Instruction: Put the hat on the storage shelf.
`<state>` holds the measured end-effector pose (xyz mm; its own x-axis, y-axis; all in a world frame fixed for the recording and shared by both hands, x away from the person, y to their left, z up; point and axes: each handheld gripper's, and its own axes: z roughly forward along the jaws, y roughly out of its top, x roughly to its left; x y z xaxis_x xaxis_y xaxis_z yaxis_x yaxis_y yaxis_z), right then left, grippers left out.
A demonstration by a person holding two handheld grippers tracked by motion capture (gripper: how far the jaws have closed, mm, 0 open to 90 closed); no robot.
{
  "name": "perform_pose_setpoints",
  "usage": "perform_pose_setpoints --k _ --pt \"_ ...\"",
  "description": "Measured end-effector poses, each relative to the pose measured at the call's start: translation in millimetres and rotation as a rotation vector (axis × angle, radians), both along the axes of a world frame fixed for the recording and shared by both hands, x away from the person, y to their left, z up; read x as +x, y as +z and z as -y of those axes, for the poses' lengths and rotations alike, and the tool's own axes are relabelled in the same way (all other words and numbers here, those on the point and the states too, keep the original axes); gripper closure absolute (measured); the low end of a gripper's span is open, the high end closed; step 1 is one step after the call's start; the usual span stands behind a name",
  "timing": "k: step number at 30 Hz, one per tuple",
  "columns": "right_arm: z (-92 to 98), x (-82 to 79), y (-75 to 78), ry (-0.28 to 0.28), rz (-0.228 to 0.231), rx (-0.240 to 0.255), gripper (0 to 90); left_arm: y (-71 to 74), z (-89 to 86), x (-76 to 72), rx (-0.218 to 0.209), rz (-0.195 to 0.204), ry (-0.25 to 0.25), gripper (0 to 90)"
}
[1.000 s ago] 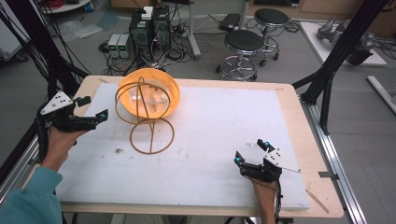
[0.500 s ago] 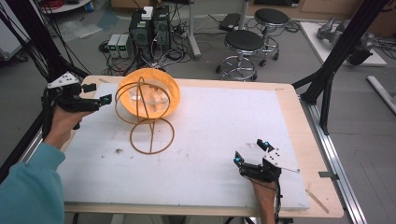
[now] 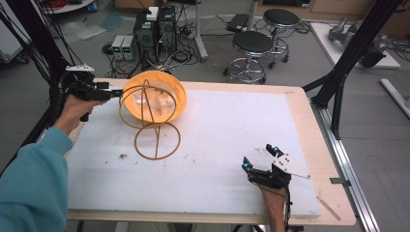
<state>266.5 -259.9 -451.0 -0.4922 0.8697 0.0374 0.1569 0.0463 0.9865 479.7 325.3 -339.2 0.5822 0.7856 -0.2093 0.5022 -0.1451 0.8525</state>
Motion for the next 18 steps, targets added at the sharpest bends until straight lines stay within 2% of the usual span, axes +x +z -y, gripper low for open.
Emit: perform_pose_setpoints --k 4,7,10,13,15,18 --pt "0.1 0.2 0.1 -0.001 0.003 0.001 2.7 -7.1 4.9 9.1 0.015 -0.032 -0.001 8.8" --pt "0.2 0.0 0.0 -0.004 0.0 0.003 2.7 -12.1 5.8 13.0 0.021 -0.039 -0.001 10.0" --pt "0.2 0.0 0.0 -0.003 0.001 0.001 2.7 -16.6 4.8 16.7 0.009 -0.065 0.007 11.4" --pt "0.2 0.0 0.1 -0.005 0.0 0.003 2.7 -20.5 3.7 19.8 0.011 -0.094 0.019 15.7" --pt "0.3 0.1 0.0 -0.005 -0.001 0.004 2.7 -23.3 2.2 21.9 -0.008 -0.108 0.01 20.1" --pt "0.5 0.4 0.0 -0.007 0.0 0.003 2.7 -27.0 3.2 24.4 -0.004 -0.123 0.008 23.2"
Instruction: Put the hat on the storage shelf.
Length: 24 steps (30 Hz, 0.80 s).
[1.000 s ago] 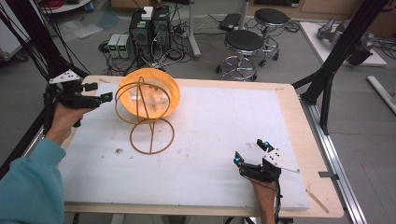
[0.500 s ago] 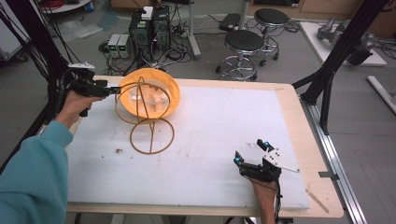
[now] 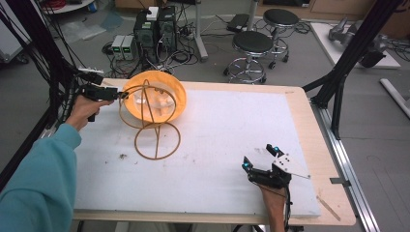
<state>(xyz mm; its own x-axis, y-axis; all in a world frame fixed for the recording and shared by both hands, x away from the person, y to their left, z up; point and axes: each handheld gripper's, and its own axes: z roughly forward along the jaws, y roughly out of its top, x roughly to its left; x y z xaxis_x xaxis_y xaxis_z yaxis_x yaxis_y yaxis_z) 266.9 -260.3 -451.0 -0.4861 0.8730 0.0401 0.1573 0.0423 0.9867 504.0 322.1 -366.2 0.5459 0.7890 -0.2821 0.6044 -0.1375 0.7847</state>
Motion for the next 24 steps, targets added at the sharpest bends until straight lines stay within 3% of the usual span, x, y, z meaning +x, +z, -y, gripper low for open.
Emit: perform_pose_setpoints --k 5,8,10,16,24 --pt "0.2 0.2 0.0 -0.002 -0.002 0.0 2.7 -3.8 2.7 1.7 0.007 -0.013 -0.02 30.0" --pt "-0.1 0.1 0.0 -0.005 -0.003 0.001 2.7 -3.4 6.1 0.4 0.027 -0.005 -0.052 42.7" --pt "0.2 0.5 -0.1 -0.006 0.0 0.001 2.7 -2.2 9.4 -1.4 0.066 0.014 -0.08 53.0" --pt "0.1 0.4 0.0 -0.009 0.0 0.001 2.7 -4.5 14.3 -2.0 0.095 -0.026 -0.108 67.1" --pt "0.0 0.3 0.0 -0.01 -0.001 0.001 2.7 2.8 19.6 -7.3 0.09 0.021 -0.118 85.0"
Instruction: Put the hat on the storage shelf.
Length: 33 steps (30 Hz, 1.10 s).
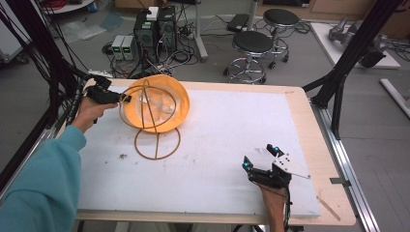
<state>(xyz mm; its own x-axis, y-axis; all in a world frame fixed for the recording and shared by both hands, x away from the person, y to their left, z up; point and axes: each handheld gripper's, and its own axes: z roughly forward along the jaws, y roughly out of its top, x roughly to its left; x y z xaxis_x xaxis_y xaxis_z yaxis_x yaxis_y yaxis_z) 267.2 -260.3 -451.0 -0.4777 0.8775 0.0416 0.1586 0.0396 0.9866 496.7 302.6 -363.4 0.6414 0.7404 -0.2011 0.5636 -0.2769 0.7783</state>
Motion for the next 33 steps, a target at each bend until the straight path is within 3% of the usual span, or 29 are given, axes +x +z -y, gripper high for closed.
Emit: perform_pose_setpoints --k 3,19,33 --pt "-0.2 -0.4 0.0 0.0 -0.002 0.001 2.7 4.6 0.8 -2.8 -0.001 0.024 0.001 85.8" --pt "-0.3 -0.5 0.0 -0.001 0.001 -0.002 2.7 23.9 -11.6 -14.9 -0.025 0.035 0.035 86.1" --pt "-0.4 -0.9 0.0 -0.004 0.002 -0.001 2.7 65.6 -24.5 -35.7 -0.047 0.095 0.067 86.2"
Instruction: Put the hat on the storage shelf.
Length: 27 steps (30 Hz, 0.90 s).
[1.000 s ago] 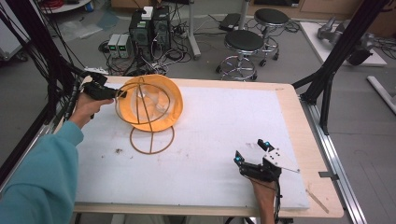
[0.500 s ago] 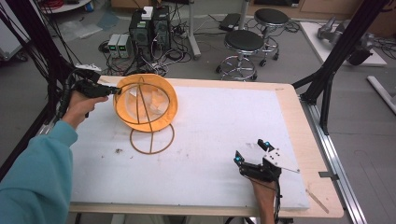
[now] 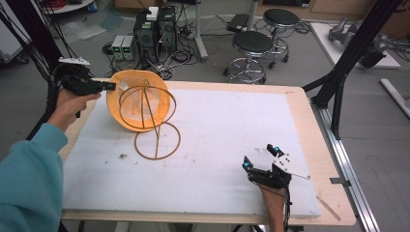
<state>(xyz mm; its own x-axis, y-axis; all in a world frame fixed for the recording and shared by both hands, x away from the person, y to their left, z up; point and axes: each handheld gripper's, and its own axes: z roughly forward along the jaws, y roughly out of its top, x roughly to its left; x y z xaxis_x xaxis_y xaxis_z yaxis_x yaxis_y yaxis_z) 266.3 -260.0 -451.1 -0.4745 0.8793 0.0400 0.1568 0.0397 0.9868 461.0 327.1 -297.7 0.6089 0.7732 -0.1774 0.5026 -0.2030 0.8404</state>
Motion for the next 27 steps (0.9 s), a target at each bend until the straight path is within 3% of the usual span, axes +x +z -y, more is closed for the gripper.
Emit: perform_pose_setpoints --k 9,18,24,27 --pt "0.1 -0.2 0.0 -0.004 -0.001 0.003 2.7 25.6 4.2 -11.0 -0.029 0.019 -0.008 86.2" --pt "0.1 -0.2 -0.1 -0.007 -0.003 0.004 2.7 61.8 4.7 -26.9 -0.051 0.066 -0.014 86.2" --pt "0.0 -0.1 0.0 -0.008 -0.004 0.004 2.7 76.3 4.6 -32.7 -0.042 0.056 -0.004 86.2" --pt "0.1 -0.1 0.0 -0.007 -0.005 0.002 2.7 90.9 6.8 -35.2 -0.025 0.067 0.005 86.2"
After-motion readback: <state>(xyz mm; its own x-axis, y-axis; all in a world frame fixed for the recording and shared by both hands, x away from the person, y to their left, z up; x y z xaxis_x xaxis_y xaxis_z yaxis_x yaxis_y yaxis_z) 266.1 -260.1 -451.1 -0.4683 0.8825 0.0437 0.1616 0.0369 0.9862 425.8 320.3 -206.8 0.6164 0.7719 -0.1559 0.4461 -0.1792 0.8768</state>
